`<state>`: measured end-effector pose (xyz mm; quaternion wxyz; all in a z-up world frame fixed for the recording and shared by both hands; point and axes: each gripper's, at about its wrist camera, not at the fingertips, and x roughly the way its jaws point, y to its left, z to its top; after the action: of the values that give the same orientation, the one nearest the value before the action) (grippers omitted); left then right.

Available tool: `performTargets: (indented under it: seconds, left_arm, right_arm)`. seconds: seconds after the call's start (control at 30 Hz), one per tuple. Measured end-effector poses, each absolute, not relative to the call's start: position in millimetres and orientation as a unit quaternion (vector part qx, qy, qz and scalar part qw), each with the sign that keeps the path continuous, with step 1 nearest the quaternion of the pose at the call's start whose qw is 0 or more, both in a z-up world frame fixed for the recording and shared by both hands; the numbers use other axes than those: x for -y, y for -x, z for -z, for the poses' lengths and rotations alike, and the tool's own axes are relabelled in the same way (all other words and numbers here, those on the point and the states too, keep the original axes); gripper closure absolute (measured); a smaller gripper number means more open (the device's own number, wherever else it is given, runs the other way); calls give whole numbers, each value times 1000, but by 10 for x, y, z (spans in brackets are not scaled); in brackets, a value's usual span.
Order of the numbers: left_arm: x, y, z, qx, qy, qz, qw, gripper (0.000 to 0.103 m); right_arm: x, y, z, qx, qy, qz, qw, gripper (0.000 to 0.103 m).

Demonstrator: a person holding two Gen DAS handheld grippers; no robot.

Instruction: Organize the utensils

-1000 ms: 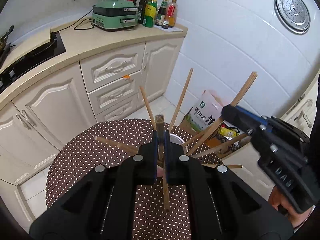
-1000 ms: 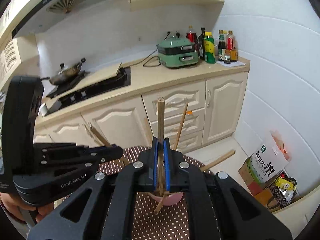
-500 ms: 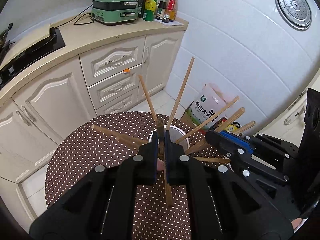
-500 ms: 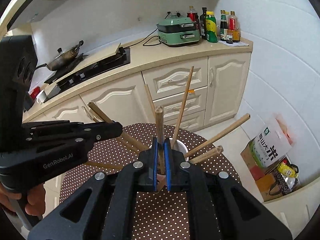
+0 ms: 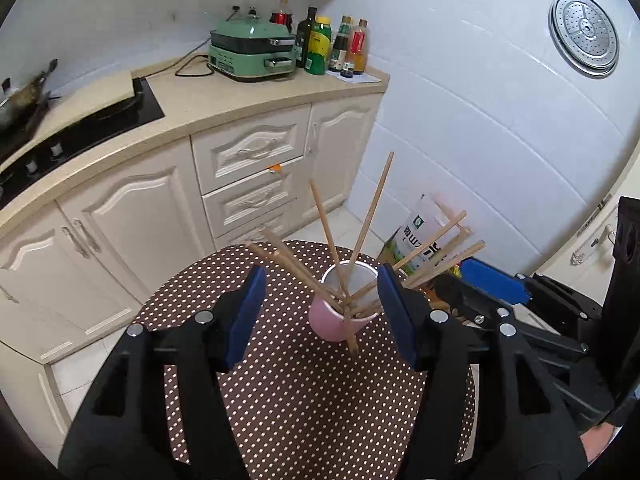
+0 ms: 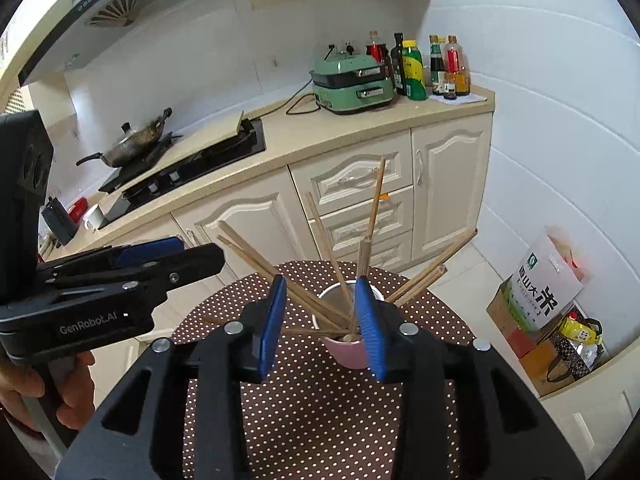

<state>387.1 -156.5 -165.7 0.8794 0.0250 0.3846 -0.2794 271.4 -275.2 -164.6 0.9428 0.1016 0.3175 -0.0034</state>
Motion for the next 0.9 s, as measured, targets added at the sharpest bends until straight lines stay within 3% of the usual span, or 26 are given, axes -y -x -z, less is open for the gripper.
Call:
performTargets:
  seconds: [0.13, 0.23, 0.53, 0.9]
  left_arm:
    - [1411, -3665, 1506, -366, -22, 273, 889, 44]
    - [1281, -3487, 1409, -349, -27, 262, 900, 36]
    - [719, -2874, 1161, -317, -18, 229, 920, 32]
    - [87, -1937, 711, -274, -1, 201, 941, 24]
  right_arm:
    - [2705, -2581, 1546, -310, -115, 1, 944, 62]
    - [2620, -2424, 1430, -293, -119, 0, 949, 61]
    - [2293, -1932, 1204, -261, -122, -9, 958, 58]
    - [1774, -1146, 793, -228, -88, -10, 970, 42]
